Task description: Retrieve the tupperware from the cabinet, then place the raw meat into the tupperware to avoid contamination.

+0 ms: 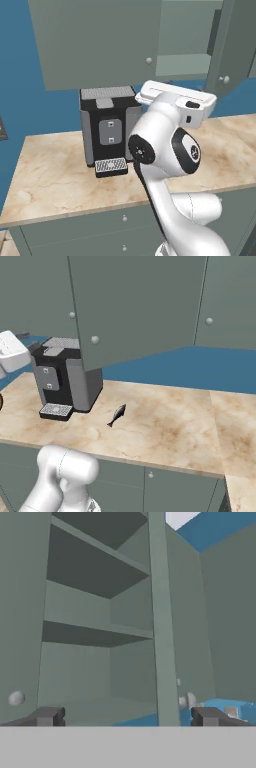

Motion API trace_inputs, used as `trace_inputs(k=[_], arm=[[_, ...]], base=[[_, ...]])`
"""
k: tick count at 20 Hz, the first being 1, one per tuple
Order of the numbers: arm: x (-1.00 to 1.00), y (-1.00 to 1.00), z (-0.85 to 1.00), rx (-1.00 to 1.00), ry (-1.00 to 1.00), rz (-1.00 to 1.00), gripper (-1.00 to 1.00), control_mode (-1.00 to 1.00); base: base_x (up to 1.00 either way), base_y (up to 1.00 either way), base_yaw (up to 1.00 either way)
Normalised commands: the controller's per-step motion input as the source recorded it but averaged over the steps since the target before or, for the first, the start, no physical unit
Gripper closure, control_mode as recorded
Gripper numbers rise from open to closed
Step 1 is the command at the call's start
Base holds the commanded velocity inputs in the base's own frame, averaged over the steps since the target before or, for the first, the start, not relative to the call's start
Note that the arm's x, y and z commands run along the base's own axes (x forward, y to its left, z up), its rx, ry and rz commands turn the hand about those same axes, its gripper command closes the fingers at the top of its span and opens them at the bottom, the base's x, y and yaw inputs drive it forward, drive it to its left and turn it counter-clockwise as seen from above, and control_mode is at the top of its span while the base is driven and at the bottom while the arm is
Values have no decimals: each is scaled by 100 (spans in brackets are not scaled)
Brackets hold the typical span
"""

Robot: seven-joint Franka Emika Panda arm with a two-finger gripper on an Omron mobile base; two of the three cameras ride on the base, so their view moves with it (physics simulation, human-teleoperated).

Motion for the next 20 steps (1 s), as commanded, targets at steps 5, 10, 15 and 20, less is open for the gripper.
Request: trace_inputs(k=[5, 10, 15, 20], arm=[[18, 0, 0, 0, 4, -10, -100, -100], [20, 0, 0, 0, 5, -11, -100, -100], [25, 0, 0, 0, 5, -9, -100, -100], [20, -9, 0, 0, 3, -7, -100, -100]], base=[[0, 0, 0], [0, 0, 0], [0, 0, 0], [0, 0, 0]])
